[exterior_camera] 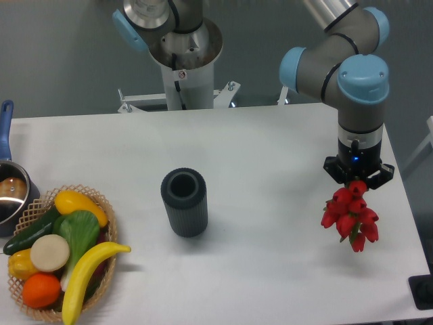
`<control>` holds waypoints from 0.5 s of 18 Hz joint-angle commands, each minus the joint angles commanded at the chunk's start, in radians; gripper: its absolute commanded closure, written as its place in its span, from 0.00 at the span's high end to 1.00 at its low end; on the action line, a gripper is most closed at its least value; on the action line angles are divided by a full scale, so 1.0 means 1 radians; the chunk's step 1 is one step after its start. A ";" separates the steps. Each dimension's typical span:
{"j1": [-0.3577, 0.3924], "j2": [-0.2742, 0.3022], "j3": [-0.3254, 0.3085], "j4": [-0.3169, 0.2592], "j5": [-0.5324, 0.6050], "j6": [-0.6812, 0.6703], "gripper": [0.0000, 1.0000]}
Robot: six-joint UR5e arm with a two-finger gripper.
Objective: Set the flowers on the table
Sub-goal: 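Lower the held red tulips toward the table beside the grey vase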
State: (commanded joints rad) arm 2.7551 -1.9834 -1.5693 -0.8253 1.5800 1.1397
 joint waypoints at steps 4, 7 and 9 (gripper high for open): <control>-0.026 -0.014 0.000 0.002 0.002 -0.002 0.01; -0.061 -0.028 -0.014 0.003 0.002 -0.002 0.01; -0.080 -0.041 -0.032 0.008 0.002 0.000 0.03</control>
State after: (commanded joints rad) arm 2.6753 -2.0248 -1.6014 -0.8177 1.5815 1.1397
